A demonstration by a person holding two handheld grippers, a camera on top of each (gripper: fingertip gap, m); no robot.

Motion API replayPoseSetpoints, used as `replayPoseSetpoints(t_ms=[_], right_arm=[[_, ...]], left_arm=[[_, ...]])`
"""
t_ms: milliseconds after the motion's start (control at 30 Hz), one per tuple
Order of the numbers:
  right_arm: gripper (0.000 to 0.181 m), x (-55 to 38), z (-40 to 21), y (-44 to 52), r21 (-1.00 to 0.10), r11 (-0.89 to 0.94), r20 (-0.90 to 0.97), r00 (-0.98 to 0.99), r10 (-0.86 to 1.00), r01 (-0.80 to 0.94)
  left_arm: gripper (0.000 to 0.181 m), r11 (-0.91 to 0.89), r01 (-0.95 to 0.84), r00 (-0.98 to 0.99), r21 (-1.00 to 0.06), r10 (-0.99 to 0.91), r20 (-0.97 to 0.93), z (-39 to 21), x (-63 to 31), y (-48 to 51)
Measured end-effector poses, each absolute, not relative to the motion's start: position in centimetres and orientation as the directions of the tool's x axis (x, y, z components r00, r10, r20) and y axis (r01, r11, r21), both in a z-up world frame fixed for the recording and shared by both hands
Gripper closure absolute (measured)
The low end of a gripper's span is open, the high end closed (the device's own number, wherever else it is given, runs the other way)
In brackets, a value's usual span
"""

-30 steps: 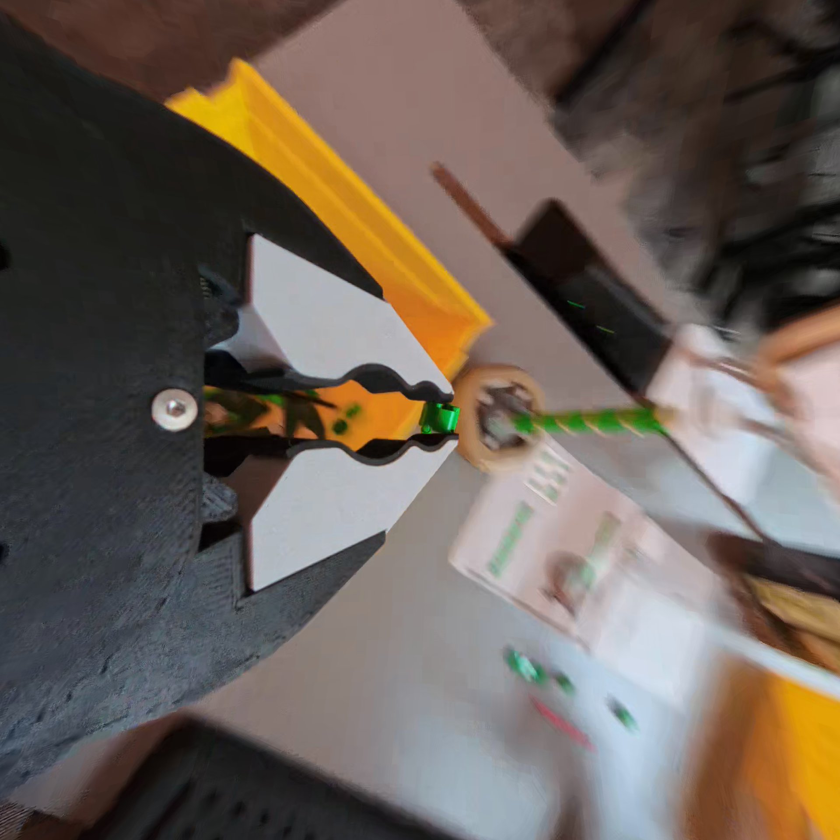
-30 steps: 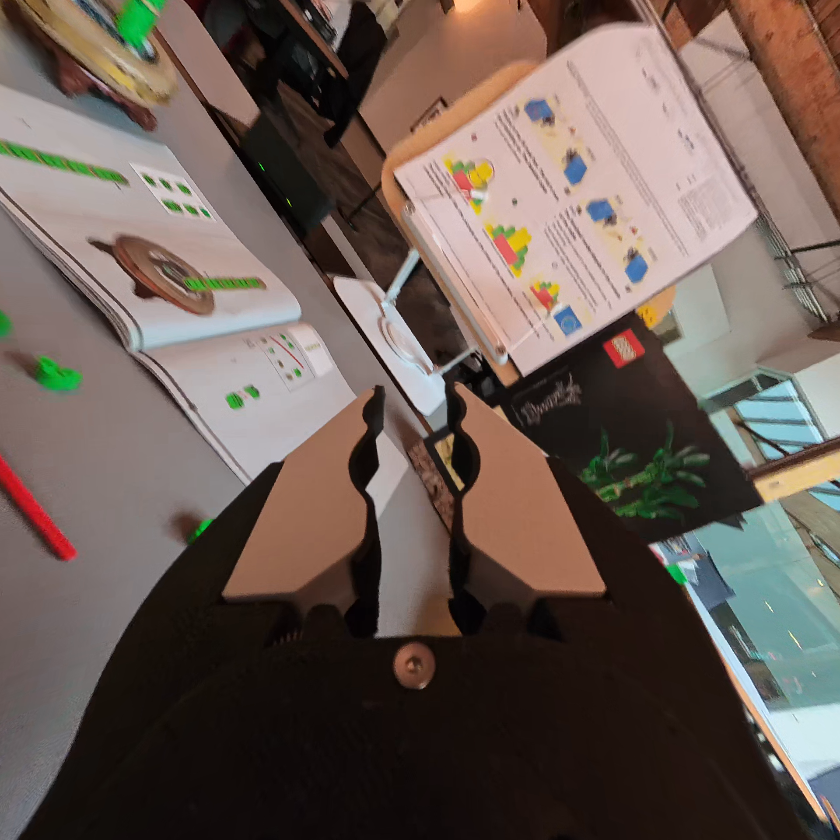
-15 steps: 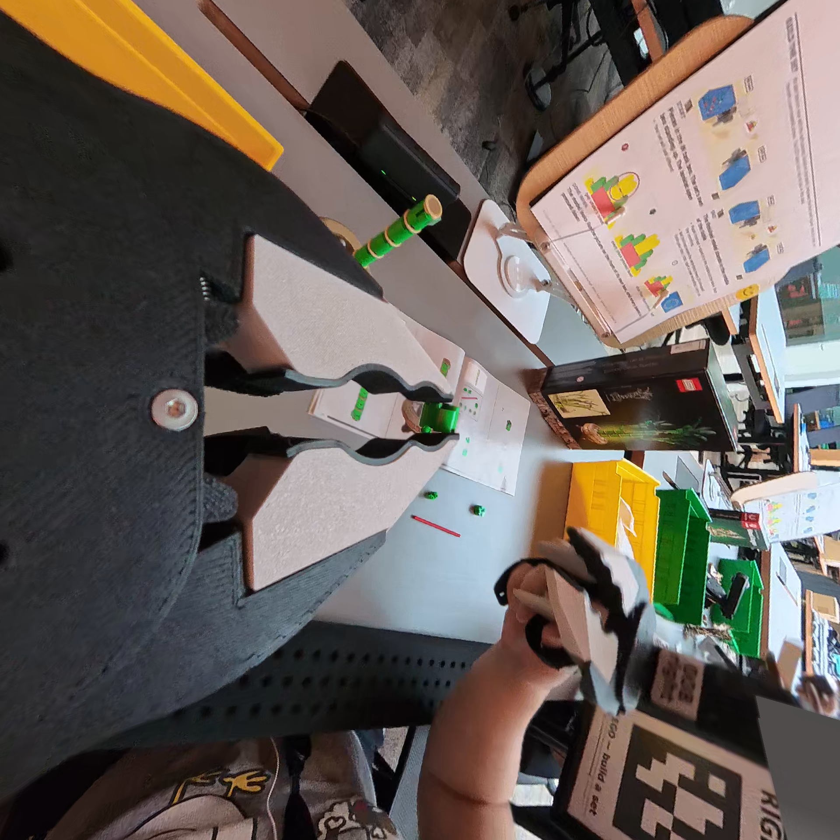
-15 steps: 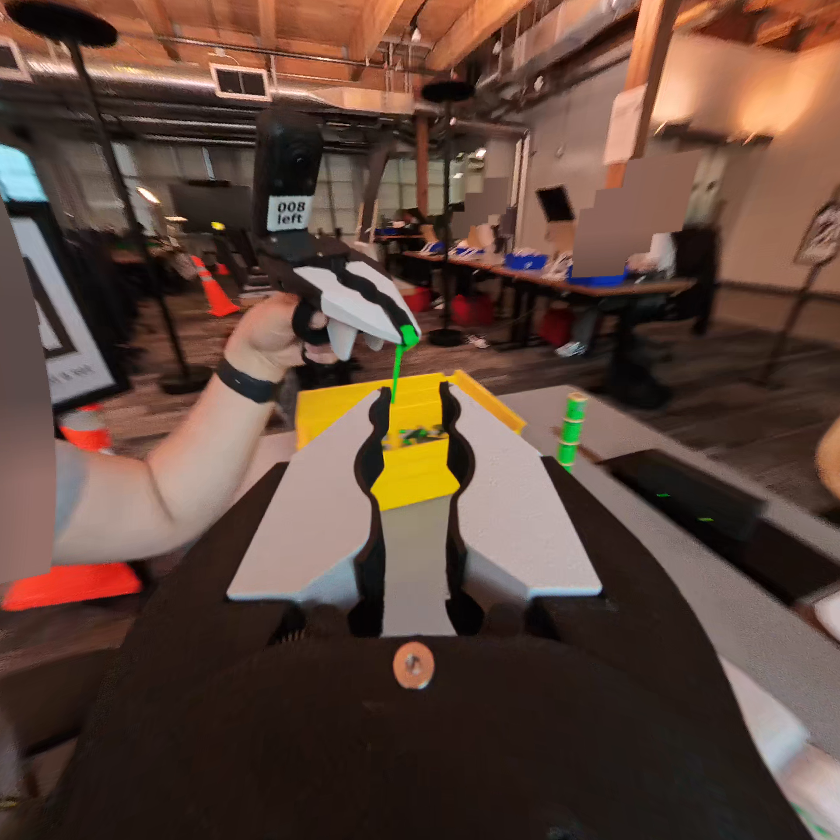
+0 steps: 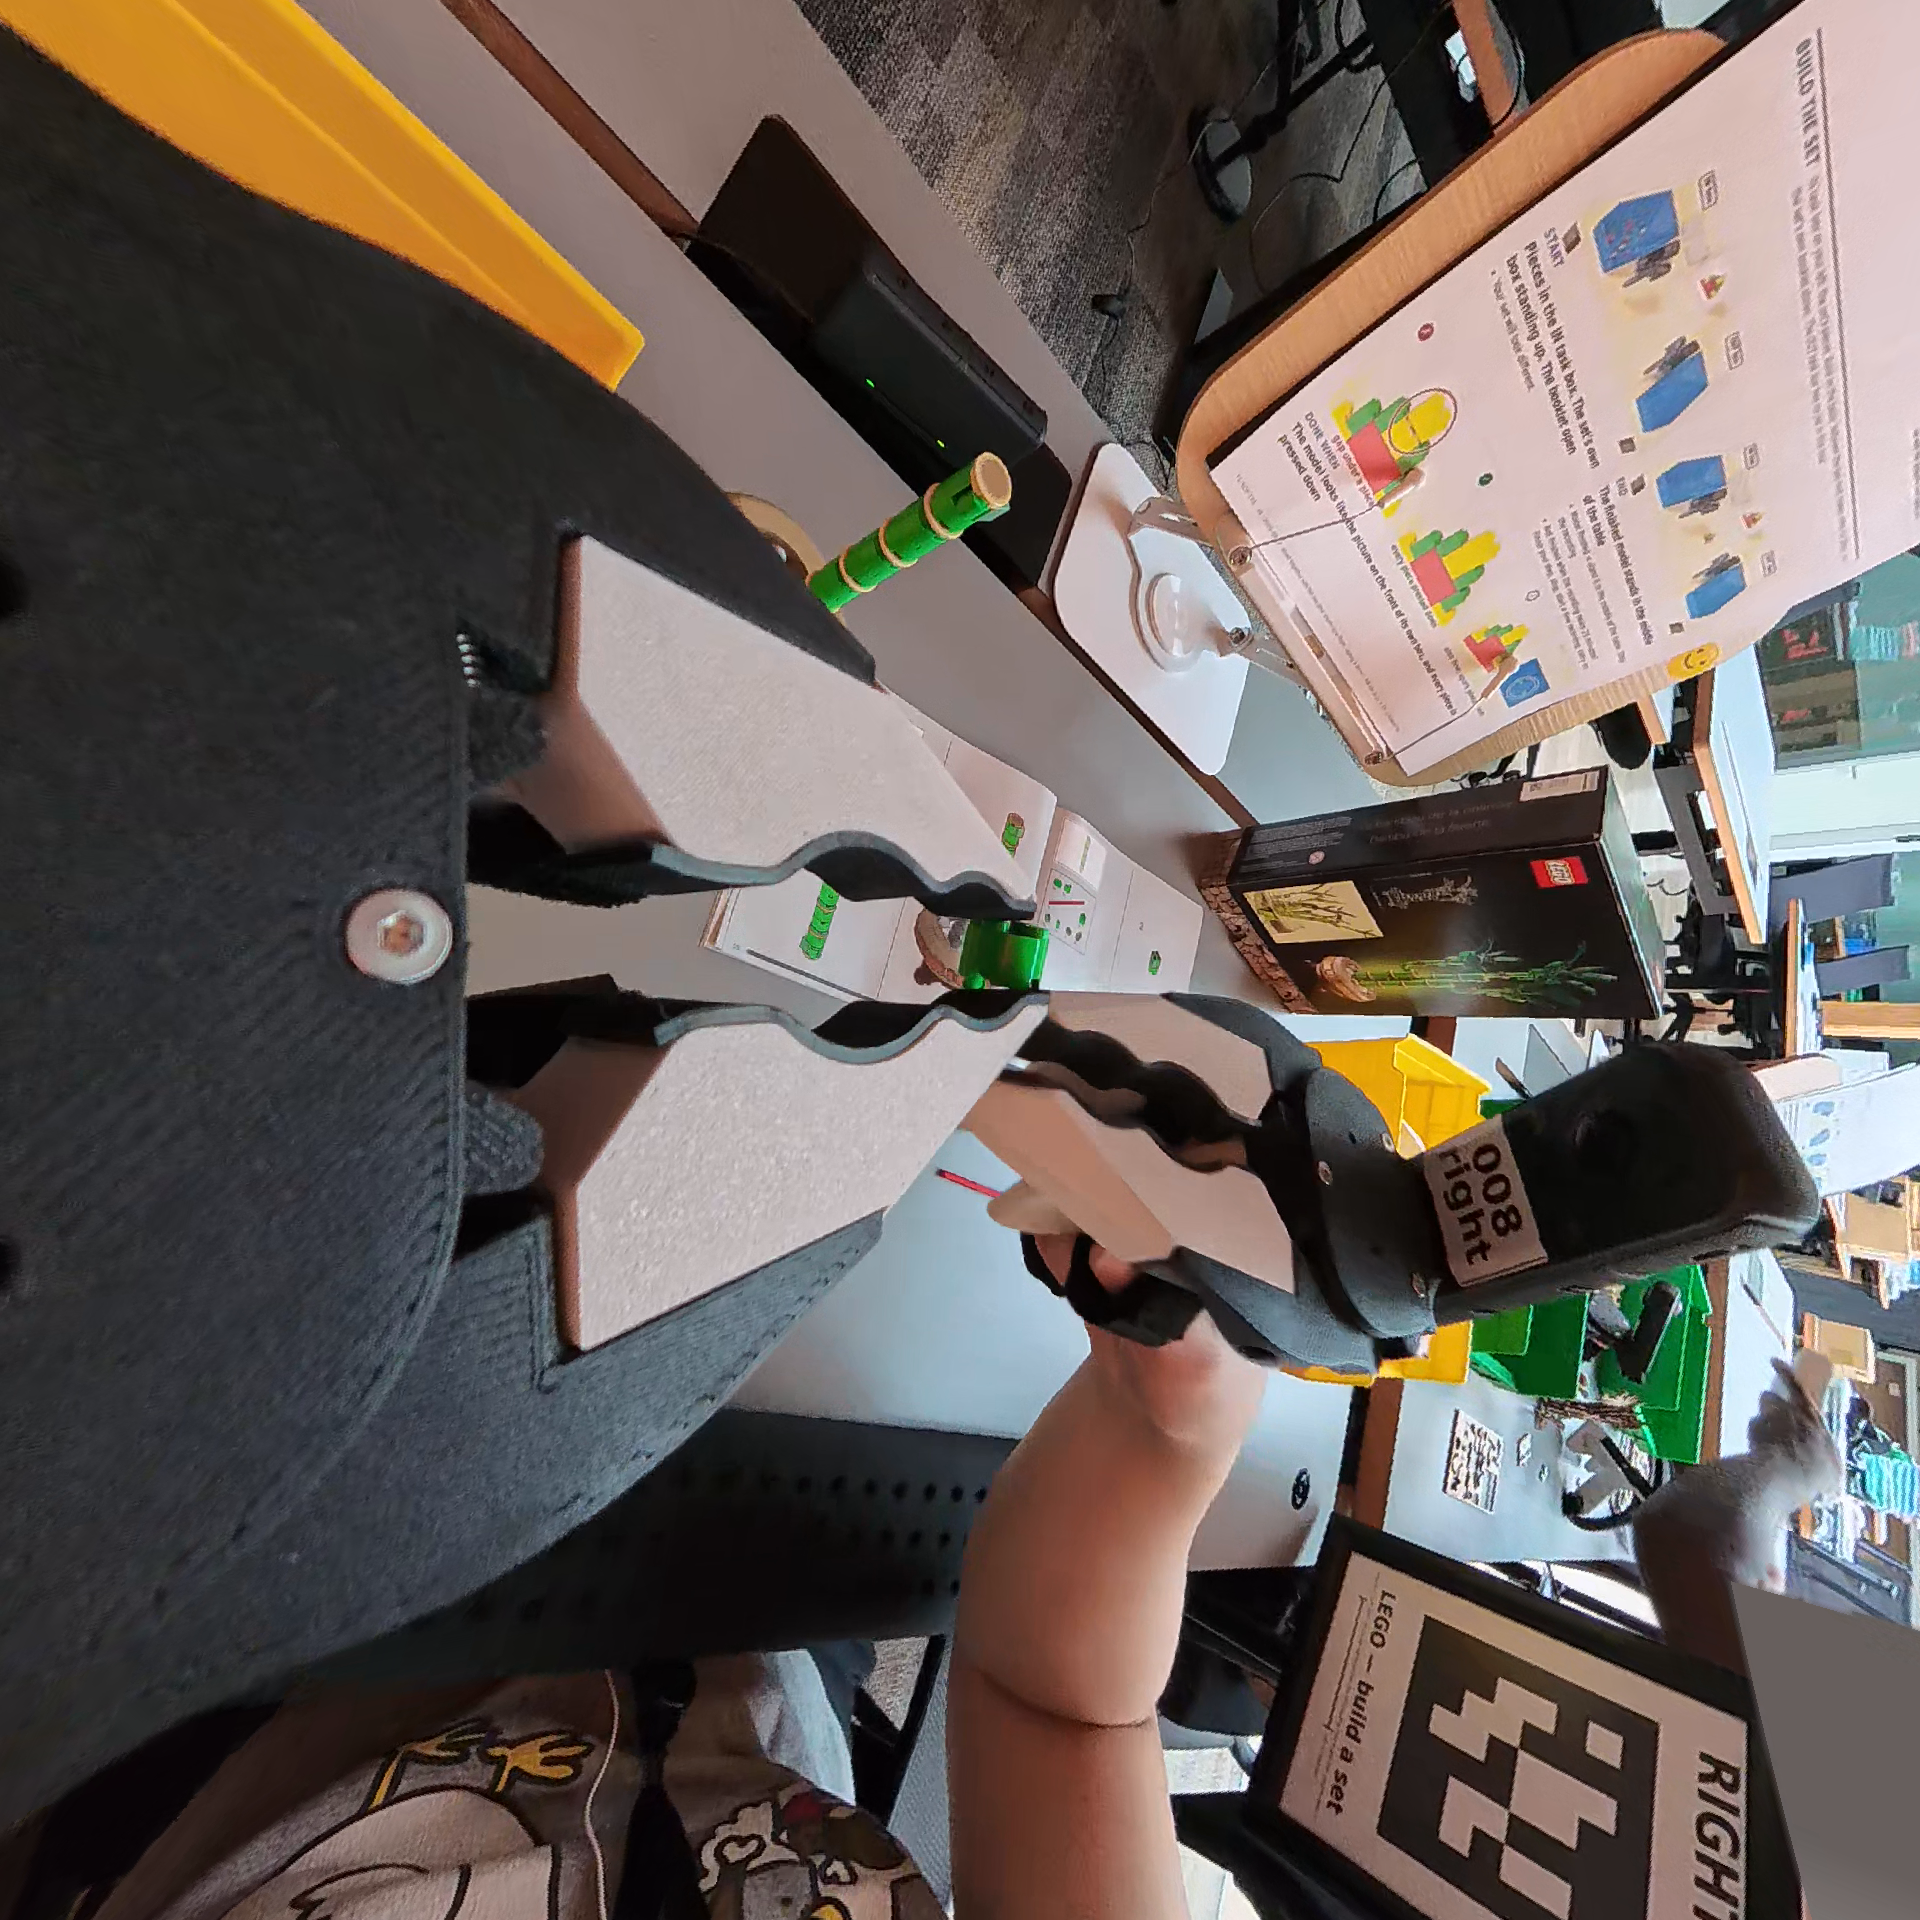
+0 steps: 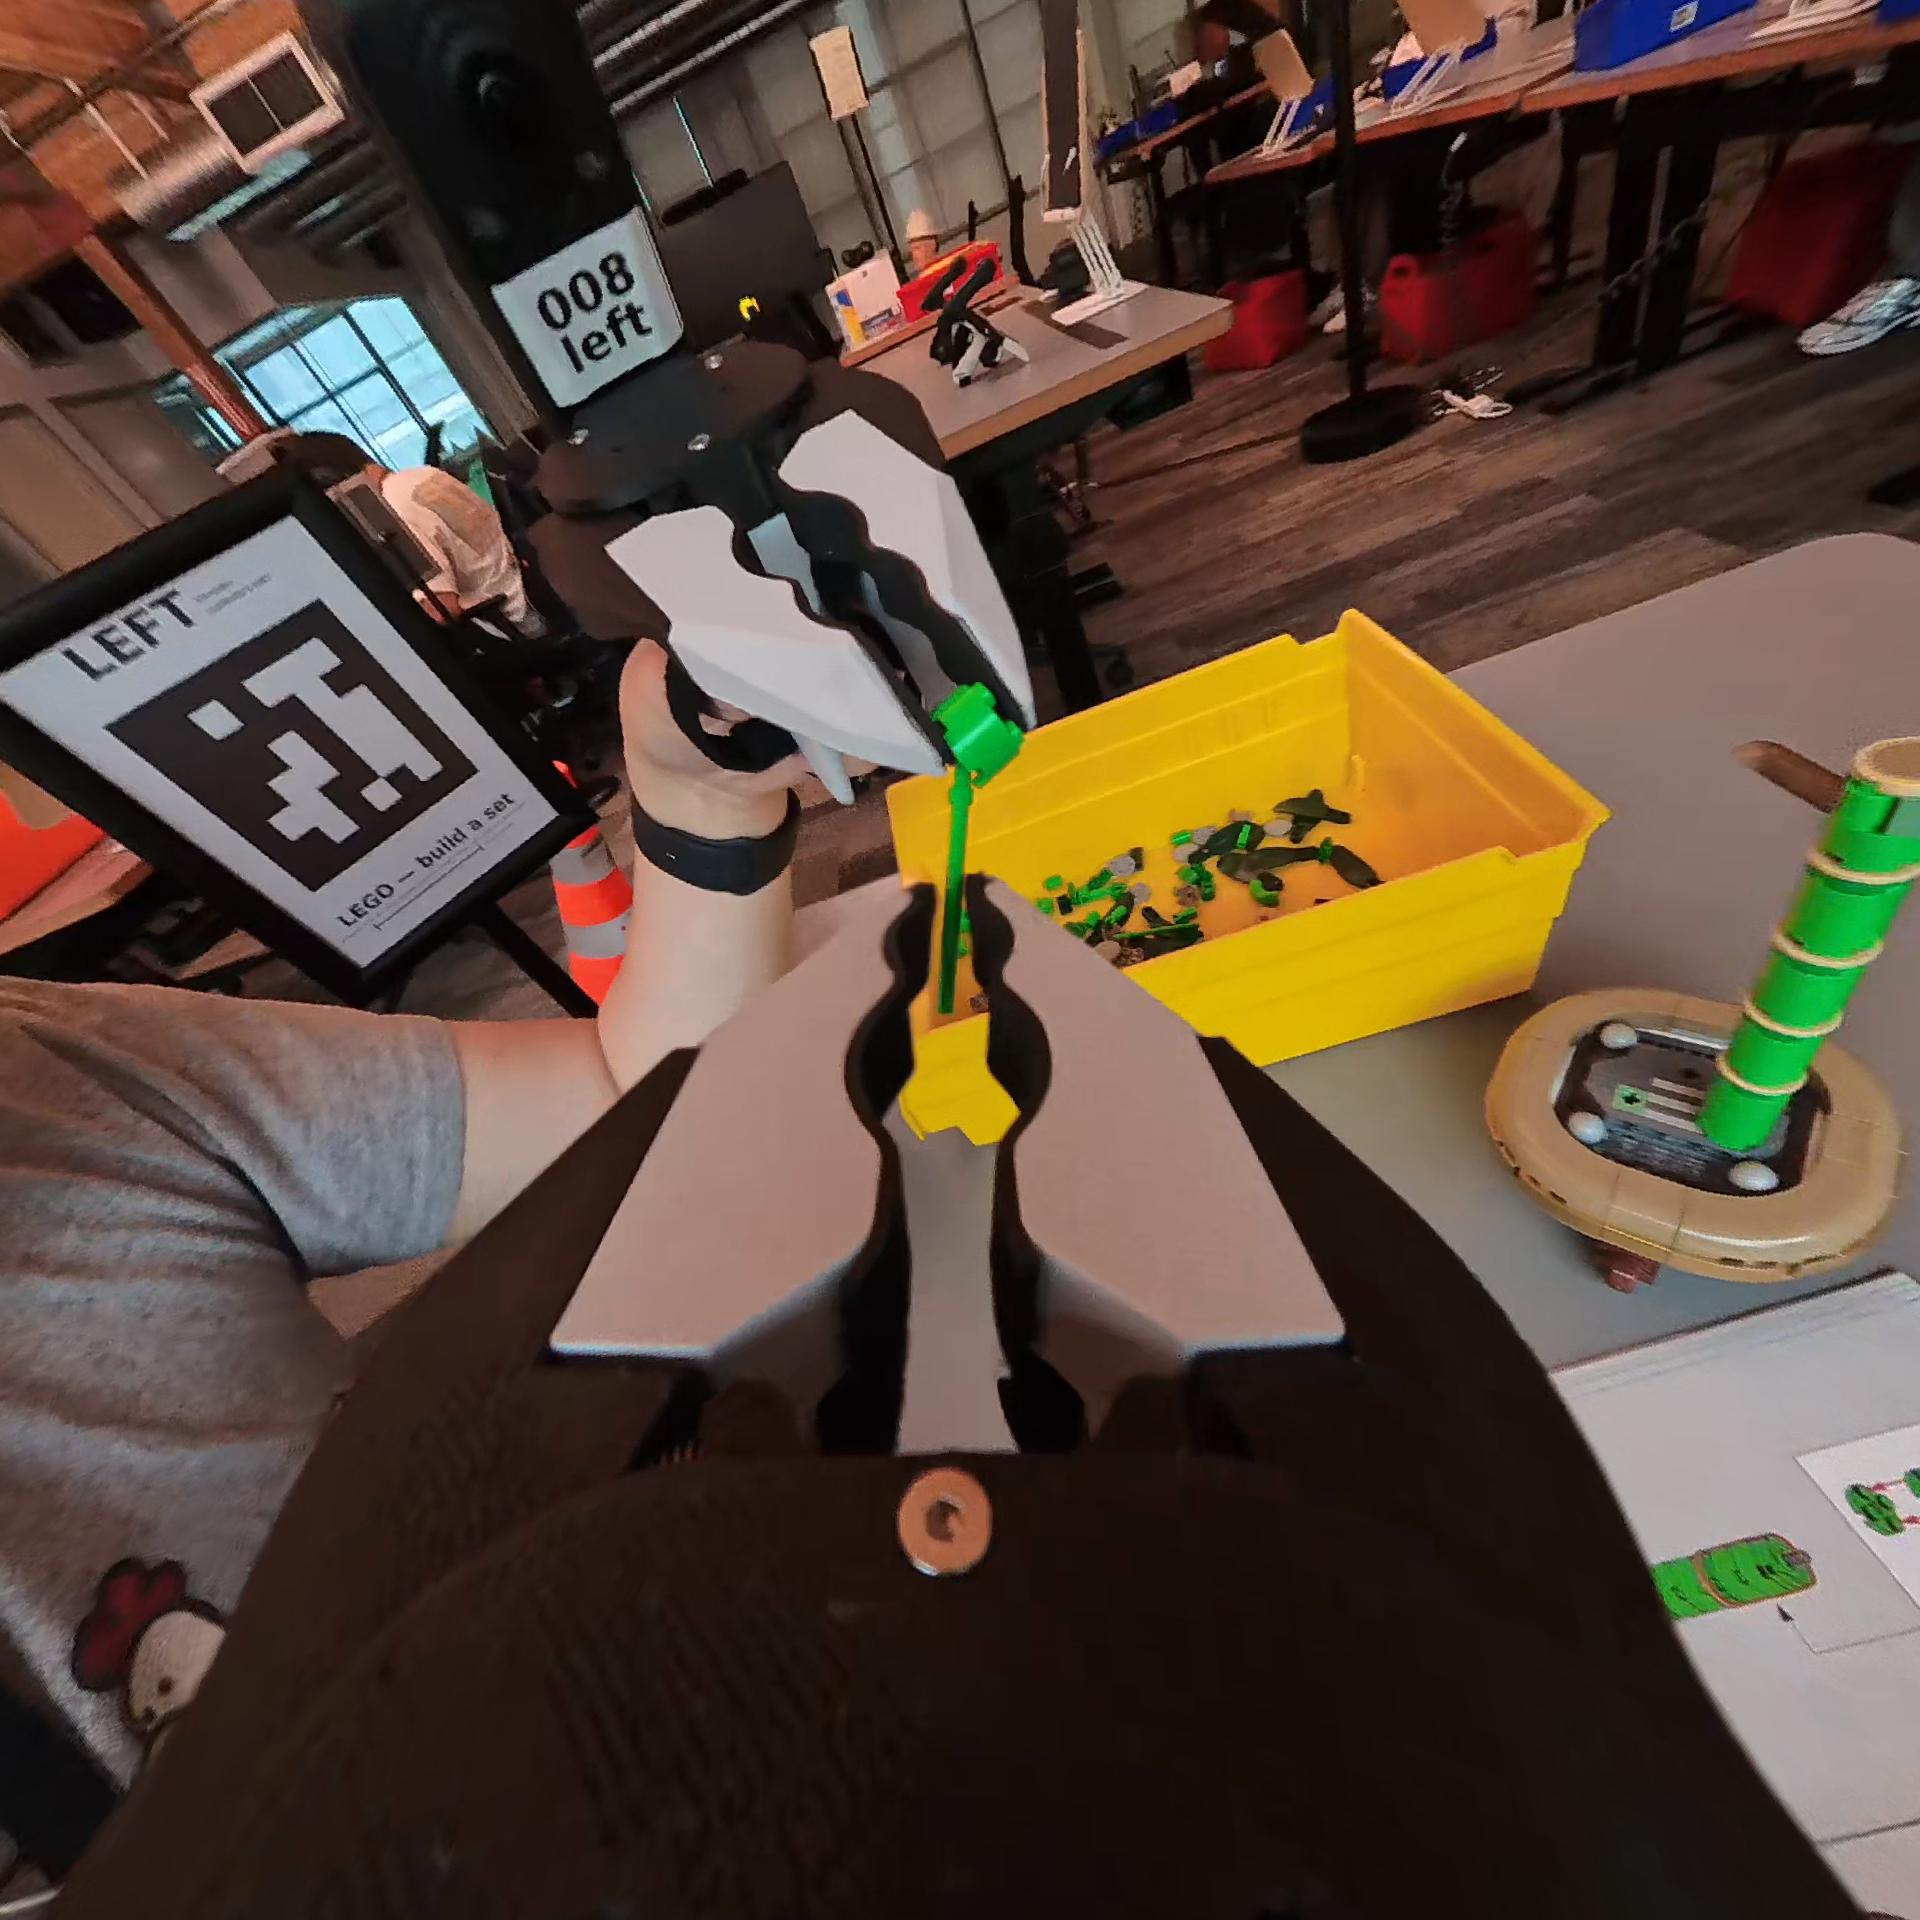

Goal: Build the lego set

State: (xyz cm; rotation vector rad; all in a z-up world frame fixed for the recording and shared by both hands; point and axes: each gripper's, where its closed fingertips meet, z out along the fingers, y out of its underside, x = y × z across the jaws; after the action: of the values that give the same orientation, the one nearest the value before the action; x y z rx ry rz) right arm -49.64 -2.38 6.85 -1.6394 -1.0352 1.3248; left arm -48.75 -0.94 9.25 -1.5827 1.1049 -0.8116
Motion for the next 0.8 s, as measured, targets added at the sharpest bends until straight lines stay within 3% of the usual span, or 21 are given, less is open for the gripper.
replayPoseSetpoints(t_ms=[167,367,467,567,700,800], right_arm=[[0.18,-49.5,6.5,-2.2,-0.923,-0.363,-0.347,0.136,0.928,0.127],[0.18,-50.0,5.3,-1.7,-0.908,-0.377,-0.352,0.157,0.923,0.181],[0.18,-54.9,4.6,0.1,-0.93,-0.164,-0.122,0.143,0.982,0.33],[0.179,-61.5,-0.4,1.8,-0.819,-0.015,0.031,0.071,0.997,0.573],[0.179,-66.5,-7.8,2.8,-0.661,-0.07,-0.026,0.07,0.997,0.747],[0.179,-68.1,-10.6,2.5,-0.582,-0.112,-0.082,0.079,0.994,0.805]], left_arm=[[0.17,-0.077,-0.256,0.353,-0.964,-0.935,-0.02,9.4,-48.6,-0.8],[0.17,-0.047,-0.262,0.51,-0.964,-0.855,-0.097,10.3,-51.6,1.3],[0.17,-0.028,-0.243,0.656,-0.97,-0.741,-0.143,12.2,-56.3,2.2],[0.17,0.003,-0.17,0.784,-0.985,-0.606,-0.137,14.7,-61.7,1.4],[0.17,0.042,-0.153,0.898,-0.987,-0.411,-0.157,16.7,-67.9,-0.6],[0.17,0.084,-0.126,0.906,-0.988,-0.396,-0.149,17.7,-69.2,-2.0]])
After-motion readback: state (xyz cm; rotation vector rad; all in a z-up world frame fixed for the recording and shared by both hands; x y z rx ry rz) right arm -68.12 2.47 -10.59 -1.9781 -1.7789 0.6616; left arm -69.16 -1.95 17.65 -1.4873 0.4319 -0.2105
